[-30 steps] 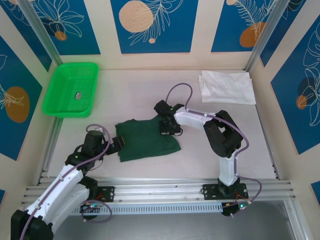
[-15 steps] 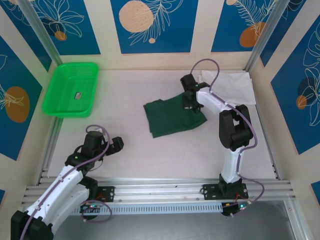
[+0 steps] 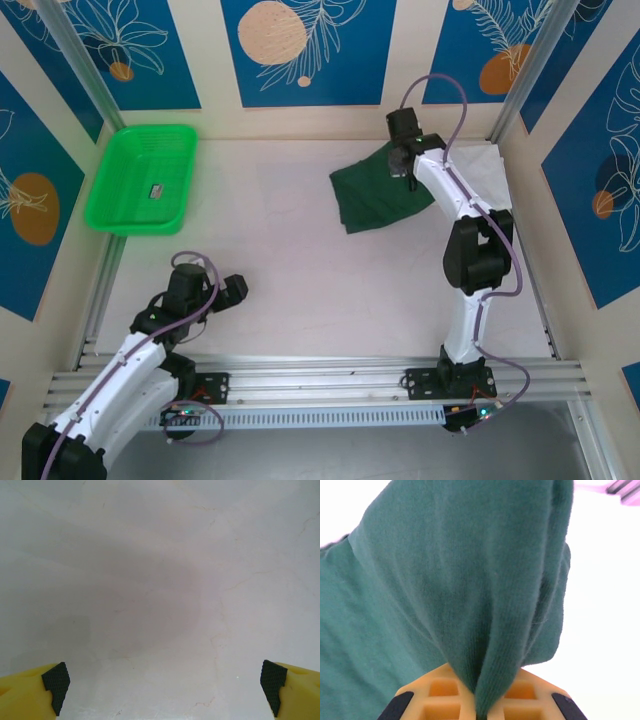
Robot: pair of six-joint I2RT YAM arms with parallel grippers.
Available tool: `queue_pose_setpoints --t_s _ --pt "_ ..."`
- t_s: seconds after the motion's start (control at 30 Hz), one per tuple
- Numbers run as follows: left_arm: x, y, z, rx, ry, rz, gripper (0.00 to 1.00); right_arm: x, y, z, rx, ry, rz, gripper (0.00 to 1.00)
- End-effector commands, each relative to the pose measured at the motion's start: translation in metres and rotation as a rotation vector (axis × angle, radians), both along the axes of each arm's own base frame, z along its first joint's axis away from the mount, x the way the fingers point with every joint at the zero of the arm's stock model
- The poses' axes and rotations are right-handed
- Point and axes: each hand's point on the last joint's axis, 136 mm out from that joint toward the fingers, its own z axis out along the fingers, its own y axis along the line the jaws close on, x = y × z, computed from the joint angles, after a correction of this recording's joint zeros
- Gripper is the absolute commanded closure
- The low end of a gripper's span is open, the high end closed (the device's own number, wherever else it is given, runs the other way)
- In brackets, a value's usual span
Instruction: Fold and stack the t-shirts
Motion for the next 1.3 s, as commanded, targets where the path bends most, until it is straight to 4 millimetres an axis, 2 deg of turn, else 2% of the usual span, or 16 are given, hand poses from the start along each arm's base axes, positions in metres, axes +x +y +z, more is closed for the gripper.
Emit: queue_pose_setpoints --t_s 0.0,0.2,0.37,0.47,0.8,0.97,1.1,1.27 --pt "0.001 -0.002 -0.004 -0.02 0.009 0.003 0.0 0.024 -0.004 0.036 -0.047 -0.097 0.014 1.0" --pt "0.001 -0.004 -0.008 -0.022 0.025 -0.004 0.0 0.046 -0.015 0.054 -0.151 -0.113 0.014 1.0" --pt "0.001 -0.006 -0.01 -0.012 0.029 -0.011 0.0 0.057 -0.035 0.063 -0.173 -0.123 -0.005 1.0" --pt "0.002 -0.008 -0.01 -0.006 0.033 -0.018 0.0 0.057 -0.044 0.07 -0.157 -0.133 -0.012 1.0" --pt "0.003 -0.011 -0.011 0.004 0.038 -0.026 0.0 0.06 -0.052 0.106 -0.182 -0.195 0.022 1.0" --pt "0.002 -0.012 -0.012 0.009 0.042 -0.03 0.0 0.064 -0.066 0.107 -0.189 -0.196 0.021 1.0" --pt "0.002 -0.012 -0.014 0.012 0.047 -0.028 0.0 0.059 -0.07 0.109 -0.125 -0.19 0.014 1.0" --pt "0.003 -0.012 -0.014 0.013 0.049 -0.027 0.0 0.053 -0.068 0.133 -0.106 -0.239 0.032 1.0"
